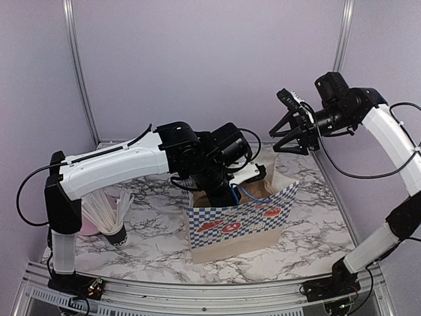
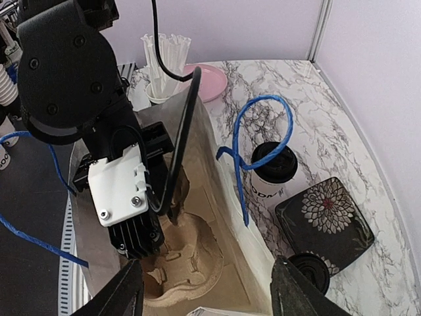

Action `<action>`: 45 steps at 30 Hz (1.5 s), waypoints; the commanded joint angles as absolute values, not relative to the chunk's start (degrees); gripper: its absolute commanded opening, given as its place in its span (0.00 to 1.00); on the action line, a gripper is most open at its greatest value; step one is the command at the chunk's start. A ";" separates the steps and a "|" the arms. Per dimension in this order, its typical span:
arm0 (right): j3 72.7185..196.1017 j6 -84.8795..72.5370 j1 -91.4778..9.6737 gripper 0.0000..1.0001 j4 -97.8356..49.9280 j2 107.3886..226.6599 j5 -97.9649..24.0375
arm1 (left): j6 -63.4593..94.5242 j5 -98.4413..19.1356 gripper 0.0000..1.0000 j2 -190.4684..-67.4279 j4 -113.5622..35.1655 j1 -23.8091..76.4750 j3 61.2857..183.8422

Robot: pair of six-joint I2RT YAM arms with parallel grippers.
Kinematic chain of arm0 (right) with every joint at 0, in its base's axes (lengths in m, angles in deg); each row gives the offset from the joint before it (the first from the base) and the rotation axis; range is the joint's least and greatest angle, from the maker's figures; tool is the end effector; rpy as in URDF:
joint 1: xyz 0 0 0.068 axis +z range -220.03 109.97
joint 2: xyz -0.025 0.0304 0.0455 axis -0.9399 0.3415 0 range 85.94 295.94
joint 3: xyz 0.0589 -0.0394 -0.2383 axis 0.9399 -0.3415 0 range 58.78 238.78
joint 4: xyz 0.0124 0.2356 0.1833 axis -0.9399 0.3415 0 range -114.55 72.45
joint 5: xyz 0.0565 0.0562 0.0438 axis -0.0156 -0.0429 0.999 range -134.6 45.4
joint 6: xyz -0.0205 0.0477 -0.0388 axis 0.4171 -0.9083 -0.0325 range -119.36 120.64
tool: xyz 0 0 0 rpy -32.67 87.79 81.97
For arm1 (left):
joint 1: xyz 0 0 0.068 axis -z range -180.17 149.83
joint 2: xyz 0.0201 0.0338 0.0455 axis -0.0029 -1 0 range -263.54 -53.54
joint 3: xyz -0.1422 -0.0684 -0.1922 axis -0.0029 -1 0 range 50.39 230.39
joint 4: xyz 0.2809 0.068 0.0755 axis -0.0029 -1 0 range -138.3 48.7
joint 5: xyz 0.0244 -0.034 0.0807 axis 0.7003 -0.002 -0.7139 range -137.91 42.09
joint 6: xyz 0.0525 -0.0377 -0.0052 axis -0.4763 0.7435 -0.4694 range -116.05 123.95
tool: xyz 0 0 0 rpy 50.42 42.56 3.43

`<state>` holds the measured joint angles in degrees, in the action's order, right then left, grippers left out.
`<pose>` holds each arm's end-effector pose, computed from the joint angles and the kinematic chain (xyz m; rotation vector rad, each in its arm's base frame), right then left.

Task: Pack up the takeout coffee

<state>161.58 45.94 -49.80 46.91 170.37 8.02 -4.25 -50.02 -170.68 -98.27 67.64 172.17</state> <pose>0.2777 0.1452 0.4142 -1.4846 1.6410 0.8956 0.1844 -0.4472 0.3103 1.5429 2.0002 -0.3880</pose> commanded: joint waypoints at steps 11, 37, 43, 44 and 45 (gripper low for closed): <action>155.05 42.88 -50.34 0.63 39.64 164.79 3.58 | 0.92 -49.48 0.30 -179.68 -104.13 65.92 175.95; 154.01 42.83 -50.35 0.63 39.83 167.42 2.66 | -3.34 -43.81 0.53 -168.68 -101.69 67.08 182.05; 154.07 40.81 -50.33 0.64 39.15 168.68 -0.33 | -1.86 -45.40 0.54 -158.78 -94.88 67.25 180.33; 154.13 40.74 -50.34 0.65 39.24 168.73 -0.90 | -1.40 -46.84 0.55 -157.40 -94.55 67.25 179.38; 154.02 40.87 -50.34 0.65 39.40 168.74 -1.22 | -0.67 -49.42 0.56 -156.10 -94.40 67.18 178.07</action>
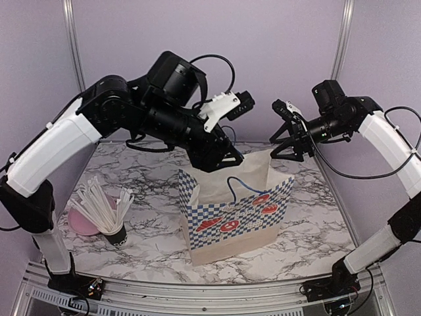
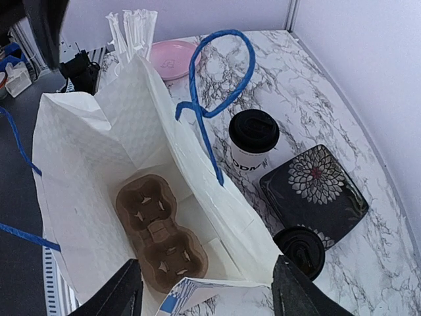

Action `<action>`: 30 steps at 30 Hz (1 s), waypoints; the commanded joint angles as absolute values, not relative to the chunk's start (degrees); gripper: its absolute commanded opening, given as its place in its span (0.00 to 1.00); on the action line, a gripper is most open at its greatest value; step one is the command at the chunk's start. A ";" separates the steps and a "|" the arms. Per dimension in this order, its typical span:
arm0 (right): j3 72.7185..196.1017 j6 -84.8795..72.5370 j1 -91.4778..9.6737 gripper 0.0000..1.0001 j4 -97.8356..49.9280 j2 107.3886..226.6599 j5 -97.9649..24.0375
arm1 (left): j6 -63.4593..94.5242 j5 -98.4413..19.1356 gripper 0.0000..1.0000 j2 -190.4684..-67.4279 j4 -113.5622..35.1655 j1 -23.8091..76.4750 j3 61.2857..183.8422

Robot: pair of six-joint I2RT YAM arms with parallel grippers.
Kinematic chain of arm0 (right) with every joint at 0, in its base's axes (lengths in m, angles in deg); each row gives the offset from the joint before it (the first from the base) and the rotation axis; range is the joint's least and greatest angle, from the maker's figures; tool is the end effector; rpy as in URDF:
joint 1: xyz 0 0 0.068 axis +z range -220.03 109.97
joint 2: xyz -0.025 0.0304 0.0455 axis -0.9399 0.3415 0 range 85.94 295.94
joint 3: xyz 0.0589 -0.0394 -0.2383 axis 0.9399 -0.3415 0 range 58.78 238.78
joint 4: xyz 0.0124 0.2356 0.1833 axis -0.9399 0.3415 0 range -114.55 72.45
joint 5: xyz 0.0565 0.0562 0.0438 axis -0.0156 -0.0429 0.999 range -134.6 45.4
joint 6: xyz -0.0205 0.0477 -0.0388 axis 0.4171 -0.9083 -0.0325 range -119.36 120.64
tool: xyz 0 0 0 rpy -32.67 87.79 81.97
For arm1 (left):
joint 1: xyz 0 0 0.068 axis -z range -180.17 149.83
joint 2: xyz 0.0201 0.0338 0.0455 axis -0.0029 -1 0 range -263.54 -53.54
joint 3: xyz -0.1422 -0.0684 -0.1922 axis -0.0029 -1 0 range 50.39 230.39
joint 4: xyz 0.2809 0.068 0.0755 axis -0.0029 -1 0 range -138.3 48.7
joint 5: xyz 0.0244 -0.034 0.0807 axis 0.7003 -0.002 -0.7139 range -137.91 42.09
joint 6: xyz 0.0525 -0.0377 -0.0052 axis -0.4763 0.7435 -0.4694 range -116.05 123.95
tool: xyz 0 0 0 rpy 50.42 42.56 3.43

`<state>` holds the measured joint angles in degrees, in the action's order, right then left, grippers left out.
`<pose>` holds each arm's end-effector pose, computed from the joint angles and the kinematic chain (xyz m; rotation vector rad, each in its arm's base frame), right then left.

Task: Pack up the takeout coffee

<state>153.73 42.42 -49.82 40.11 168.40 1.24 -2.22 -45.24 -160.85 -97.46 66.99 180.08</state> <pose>0.2882 0.1448 0.3842 -1.4341 1.7559 0.7880 0.1665 -0.4016 0.4361 1.3573 1.7765 -0.6509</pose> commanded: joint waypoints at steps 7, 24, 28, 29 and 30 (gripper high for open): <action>152.83 41.26 -50.25 0.68 39.63 168.51 -2.27 | 3.34 -65.06 0.59 -144.83 -95.31 67.06 158.98; 153.57 41.58 -50.30 0.68 38.86 168.84 -1.03 | 18.69 -69.52 0.36 -143.30 -82.38 65.84 128.75; 152.59 42.03 -50.33 0.68 38.58 167.90 -2.41 | 18.11 -69.03 0.39 -144.09 -67.70 65.84 124.65; 152.56 42.04 -50.30 0.69 38.64 167.74 -2.80 | 17.60 -68.56 0.40 -144.57 -65.18 65.84 124.40; 152.56 42.04 -50.34 0.69 38.64 167.61 -3.28 | 16.82 -68.30 0.40 -145.46 -63.61 65.84 125.01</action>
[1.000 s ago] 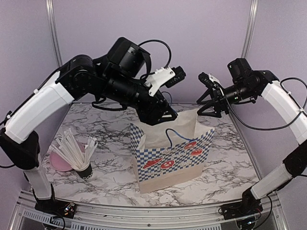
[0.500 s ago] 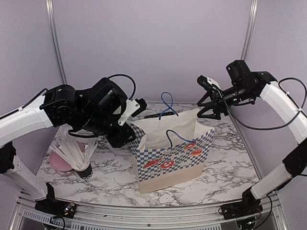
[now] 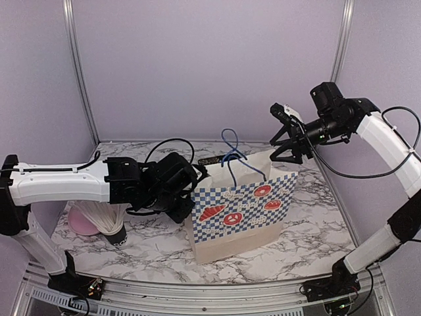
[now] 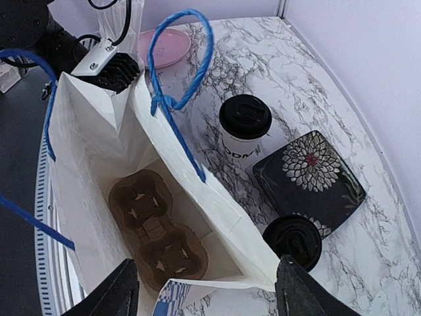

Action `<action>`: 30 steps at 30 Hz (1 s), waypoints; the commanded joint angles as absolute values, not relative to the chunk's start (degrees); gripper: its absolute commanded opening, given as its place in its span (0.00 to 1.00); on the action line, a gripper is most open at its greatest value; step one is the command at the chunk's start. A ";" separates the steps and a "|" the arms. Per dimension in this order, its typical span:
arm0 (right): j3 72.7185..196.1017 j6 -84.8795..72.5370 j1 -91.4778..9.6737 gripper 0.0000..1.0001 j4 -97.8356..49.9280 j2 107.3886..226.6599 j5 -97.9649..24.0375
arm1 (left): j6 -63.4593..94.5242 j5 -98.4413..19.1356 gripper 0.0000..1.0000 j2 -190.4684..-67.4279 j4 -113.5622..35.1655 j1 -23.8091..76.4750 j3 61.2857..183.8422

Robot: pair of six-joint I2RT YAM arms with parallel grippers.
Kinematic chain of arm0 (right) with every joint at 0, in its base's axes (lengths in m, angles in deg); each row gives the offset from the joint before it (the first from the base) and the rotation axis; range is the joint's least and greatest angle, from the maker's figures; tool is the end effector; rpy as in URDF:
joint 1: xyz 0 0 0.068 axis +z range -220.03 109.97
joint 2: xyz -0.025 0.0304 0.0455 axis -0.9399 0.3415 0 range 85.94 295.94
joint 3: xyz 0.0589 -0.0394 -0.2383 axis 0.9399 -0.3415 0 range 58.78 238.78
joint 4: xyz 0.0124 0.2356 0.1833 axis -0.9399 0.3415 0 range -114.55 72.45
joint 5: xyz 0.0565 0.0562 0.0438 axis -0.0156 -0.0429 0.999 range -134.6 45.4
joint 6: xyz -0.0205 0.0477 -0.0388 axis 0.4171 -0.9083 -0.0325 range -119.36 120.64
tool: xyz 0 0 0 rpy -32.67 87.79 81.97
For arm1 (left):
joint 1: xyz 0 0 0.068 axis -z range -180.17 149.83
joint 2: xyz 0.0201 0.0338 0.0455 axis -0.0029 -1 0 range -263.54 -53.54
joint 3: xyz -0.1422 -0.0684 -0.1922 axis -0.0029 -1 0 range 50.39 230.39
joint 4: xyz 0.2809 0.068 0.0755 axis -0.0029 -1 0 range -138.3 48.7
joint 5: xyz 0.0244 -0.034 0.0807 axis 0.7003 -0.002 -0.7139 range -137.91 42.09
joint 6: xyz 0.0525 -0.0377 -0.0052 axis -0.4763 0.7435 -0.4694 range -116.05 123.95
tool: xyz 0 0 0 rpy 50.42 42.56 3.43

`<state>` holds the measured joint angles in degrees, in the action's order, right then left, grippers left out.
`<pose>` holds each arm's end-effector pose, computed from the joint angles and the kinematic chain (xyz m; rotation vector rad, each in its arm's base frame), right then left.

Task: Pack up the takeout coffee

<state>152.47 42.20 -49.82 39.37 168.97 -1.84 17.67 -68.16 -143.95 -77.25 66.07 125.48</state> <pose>0.2940 0.1448 0.3732 -1.4287 1.8096 0.7389 0.1722 -0.3479 0.2403 0.9261 2.2171 -0.2135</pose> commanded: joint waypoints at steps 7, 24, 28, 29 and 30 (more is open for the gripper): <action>153.33 42.04 -50.34 0.69 38.58 165.68 -6.09 | 13.36 -64.09 0.42 -155.74 -61.32 65.84 135.54; 151.93 40.67 -50.54 0.70 35.27 162.38 -7.51 | 7.20 -67.69 0.84 -149.29 -73.74 65.25 141.06; 152.06 40.38 -50.52 0.70 34.79 163.05 -6.20 | 9.11 -72.89 0.86 -148.25 -78.11 61.72 142.10; 152.24 40.32 -50.52 0.70 34.70 163.18 -5.92 | 9.84 -72.99 0.87 -148.68 -79.42 60.26 142.72; 152.35 40.24 -50.52 0.70 34.67 163.27 -5.71 | 10.52 -72.55 0.87 -149.31 -80.12 58.82 143.43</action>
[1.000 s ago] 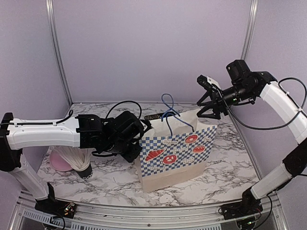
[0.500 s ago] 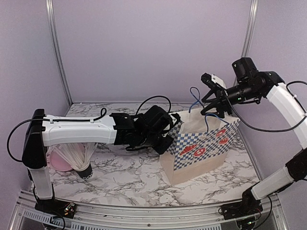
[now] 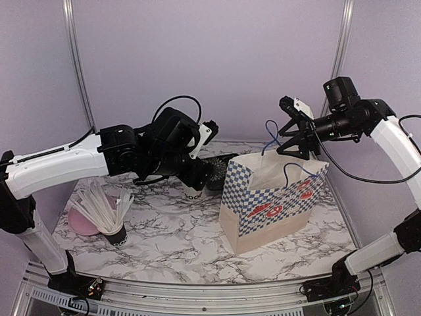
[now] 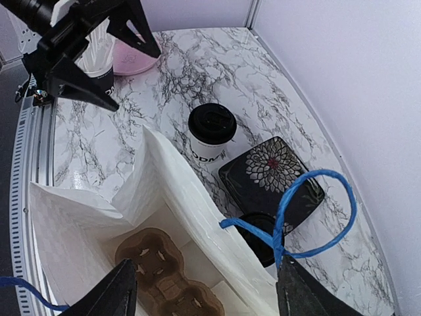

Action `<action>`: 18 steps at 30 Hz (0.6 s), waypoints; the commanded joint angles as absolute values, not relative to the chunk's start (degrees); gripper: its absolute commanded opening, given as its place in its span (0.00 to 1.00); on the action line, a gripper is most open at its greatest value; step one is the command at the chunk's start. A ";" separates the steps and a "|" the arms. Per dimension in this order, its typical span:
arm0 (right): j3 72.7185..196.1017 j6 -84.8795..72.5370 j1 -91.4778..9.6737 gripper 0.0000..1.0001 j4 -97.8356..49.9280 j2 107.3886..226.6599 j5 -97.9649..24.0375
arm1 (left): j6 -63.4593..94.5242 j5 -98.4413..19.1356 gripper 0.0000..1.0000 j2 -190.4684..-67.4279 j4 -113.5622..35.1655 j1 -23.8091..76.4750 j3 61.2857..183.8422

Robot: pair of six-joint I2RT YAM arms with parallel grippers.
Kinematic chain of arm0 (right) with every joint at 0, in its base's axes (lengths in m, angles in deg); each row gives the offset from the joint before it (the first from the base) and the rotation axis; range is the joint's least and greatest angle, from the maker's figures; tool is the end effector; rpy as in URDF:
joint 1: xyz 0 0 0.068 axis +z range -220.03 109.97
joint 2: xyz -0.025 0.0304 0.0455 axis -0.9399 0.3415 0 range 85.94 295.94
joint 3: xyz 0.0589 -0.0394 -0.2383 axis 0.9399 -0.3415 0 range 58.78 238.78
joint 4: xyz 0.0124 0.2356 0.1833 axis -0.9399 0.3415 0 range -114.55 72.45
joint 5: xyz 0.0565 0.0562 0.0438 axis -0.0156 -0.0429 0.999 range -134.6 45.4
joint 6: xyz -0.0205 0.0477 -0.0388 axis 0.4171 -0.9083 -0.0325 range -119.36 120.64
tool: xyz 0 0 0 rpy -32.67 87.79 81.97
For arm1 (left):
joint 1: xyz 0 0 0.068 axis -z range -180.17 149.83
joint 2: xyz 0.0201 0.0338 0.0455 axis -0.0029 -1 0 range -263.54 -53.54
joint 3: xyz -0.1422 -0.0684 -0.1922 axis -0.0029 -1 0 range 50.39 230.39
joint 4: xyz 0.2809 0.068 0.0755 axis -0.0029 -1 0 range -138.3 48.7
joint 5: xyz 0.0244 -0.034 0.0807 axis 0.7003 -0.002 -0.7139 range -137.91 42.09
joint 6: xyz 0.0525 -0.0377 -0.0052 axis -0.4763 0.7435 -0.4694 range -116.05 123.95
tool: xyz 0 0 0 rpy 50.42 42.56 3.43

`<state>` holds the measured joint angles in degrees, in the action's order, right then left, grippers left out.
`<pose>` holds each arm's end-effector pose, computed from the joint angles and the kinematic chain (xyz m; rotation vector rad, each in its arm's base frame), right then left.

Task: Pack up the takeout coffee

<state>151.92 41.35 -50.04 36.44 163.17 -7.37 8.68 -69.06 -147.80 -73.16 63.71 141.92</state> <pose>0.2762 0.1330 0.4013 -1.3797 1.7485 0.5669 0.2032 -0.3731 0.3293 0.8712 1.9588 -0.3025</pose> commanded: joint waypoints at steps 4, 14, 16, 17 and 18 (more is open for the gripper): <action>152.34 40.19 -50.57 0.70 34.63 163.21 -5.58 | 9.90 -72.39 0.92 -153.05 -80.83 54.73 145.75; 150.69 40.21 -50.53 0.71 34.34 161.91 -5.62 | 9.34 -64.47 0.94 -165.21 -83.54 48.76 155.49; 150.39 40.19 -50.53 0.71 34.21 161.80 -5.67 | 9.26 -63.39 0.94 -167.39 -84.81 48.31 157.57; 150.36 40.19 -50.52 0.70 34.17 161.79 -5.63 | 9.18 -63.01 0.94 -168.23 -85.39 48.10 158.69; 150.36 40.19 -50.52 0.71 34.16 161.79 -5.59 | 9.31 -62.75 0.94 -169.06 -86.13 47.90 159.52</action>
<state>150.21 41.09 -50.04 35.42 163.15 -6.28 9.47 -66.11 -166.55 -82.08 48.94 155.63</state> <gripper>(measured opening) 0.705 0.944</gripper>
